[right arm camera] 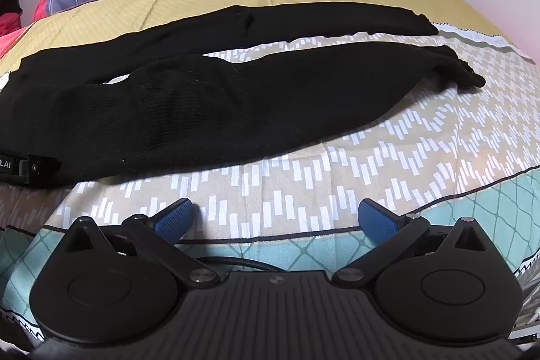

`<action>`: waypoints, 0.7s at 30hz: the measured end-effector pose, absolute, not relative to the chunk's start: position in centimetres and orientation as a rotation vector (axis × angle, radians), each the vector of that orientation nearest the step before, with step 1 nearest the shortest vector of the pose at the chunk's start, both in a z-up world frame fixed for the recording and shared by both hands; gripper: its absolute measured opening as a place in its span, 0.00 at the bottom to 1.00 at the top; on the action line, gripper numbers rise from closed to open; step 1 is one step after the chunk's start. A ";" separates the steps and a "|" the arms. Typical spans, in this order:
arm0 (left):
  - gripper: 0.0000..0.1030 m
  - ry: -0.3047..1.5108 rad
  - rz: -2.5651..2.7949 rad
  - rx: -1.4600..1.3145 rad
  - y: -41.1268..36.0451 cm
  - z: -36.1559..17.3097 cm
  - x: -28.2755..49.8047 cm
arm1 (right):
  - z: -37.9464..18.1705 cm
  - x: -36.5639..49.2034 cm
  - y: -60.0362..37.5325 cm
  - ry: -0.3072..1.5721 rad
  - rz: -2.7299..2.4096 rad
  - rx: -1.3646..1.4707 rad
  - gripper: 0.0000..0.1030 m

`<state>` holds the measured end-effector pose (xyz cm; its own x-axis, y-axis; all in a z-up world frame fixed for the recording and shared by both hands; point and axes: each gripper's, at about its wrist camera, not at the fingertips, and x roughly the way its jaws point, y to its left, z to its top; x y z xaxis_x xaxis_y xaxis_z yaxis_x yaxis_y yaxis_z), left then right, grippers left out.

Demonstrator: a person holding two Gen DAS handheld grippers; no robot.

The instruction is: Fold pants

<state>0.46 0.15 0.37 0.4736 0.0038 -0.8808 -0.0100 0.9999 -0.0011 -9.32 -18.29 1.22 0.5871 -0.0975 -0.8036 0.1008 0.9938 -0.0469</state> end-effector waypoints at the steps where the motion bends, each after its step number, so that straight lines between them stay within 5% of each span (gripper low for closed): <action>1: 1.00 1.074 0.011 -0.004 0.0 0.2 0.4 | 1.2 -9.3 -18.3 0.935 -0.115 0.003 1.00; 21: 1.00 1.068 0.013 0.000 0.0 0.1 0.3 | 1.2 -9.4 -18.2 0.928 -0.115 -0.002 1.00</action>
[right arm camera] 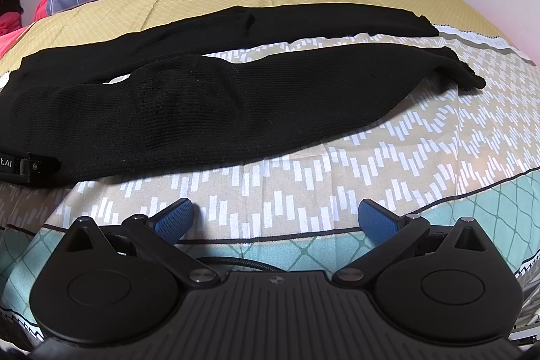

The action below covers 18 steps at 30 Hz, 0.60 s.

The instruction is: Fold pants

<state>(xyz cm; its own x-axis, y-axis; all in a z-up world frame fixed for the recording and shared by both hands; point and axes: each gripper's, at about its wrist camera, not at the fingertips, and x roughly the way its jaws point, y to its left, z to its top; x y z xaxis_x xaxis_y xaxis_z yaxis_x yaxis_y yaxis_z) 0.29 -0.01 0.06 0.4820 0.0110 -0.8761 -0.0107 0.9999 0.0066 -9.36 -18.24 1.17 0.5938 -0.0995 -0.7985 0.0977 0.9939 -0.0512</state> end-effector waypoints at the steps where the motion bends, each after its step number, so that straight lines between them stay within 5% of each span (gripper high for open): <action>1: 1.00 1.066 0.014 0.000 0.0 0.1 0.3 | 1.2 -9.4 -18.2 0.927 -0.114 -0.001 1.00; 18: 1.00 1.063 0.016 0.003 -0.1 0.1 0.2 | 1.2 -9.6 -18.1 0.912 -0.114 -0.008 1.00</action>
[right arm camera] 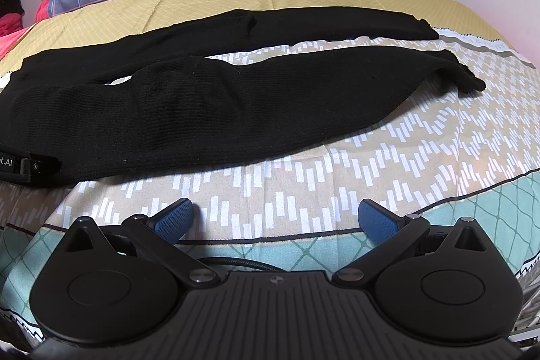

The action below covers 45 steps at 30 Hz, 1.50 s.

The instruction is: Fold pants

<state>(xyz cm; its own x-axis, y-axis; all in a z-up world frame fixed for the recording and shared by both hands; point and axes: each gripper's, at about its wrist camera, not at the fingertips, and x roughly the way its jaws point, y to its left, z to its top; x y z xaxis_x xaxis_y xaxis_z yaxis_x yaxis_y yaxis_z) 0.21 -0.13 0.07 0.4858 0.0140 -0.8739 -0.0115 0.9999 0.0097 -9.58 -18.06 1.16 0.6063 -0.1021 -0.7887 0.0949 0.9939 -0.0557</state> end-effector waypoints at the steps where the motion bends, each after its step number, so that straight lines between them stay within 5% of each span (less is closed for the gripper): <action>1: 1.00 1.064 0.016 0.003 -0.1 0.1 0.2 | 1.2 -9.7 -18.0 0.910 -0.114 -0.009 1.00; 45: 1.00 1.055 0.002 0.000 0.1 0.0 0.0 | 0.9 -10.6 -18.2 0.851 -0.099 -0.007 1.00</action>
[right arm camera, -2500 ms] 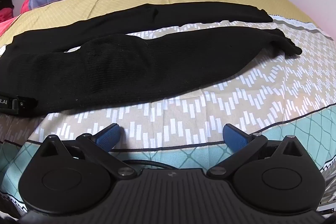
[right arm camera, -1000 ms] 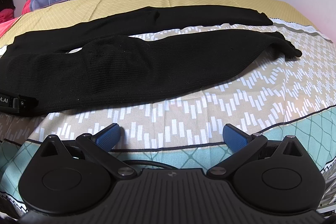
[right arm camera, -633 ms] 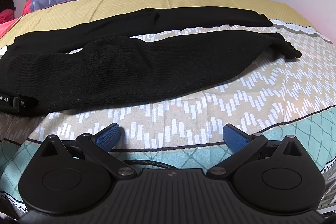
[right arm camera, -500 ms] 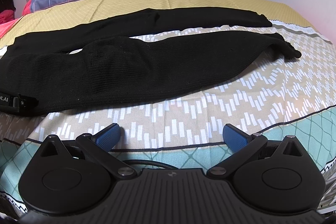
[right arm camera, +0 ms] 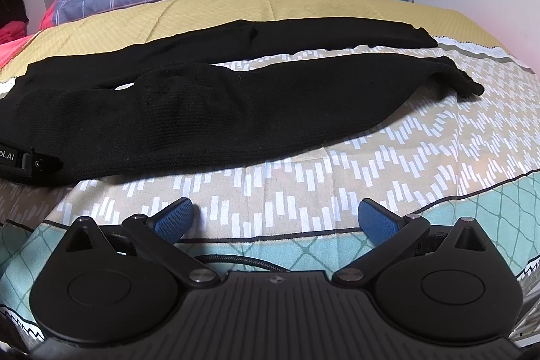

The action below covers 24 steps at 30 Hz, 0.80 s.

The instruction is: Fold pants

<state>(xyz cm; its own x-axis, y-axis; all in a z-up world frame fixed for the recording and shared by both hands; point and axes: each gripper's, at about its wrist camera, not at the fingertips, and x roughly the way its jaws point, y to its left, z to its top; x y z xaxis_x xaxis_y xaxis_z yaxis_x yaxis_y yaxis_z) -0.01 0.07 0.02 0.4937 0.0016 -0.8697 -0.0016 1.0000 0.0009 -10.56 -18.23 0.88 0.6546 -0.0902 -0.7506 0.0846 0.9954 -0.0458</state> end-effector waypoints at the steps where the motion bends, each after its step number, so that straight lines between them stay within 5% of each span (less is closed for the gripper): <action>1: 1.00 1.057 -0.005 0.001 0.2 0.1 0.0 | 0.9 -10.7 -18.4 0.846 -0.088 -0.009 1.00; 8: 1.00 1.049 -0.171 -0.118 3.7 3.2 -1.3 | 2.0 -12.0 -22.0 0.823 0.009 0.028 1.00; 17: 1.00 0.812 0.058 -0.138 10.3 5.3 0.6 | 4.5 -5.3 -36.4 0.675 -0.198 0.472 0.99; 24: 1.00 0.921 0.151 -0.233 14.2 -0.4 3.5 | 1.2 0.0 -41.9 0.647 -0.275 0.683 0.72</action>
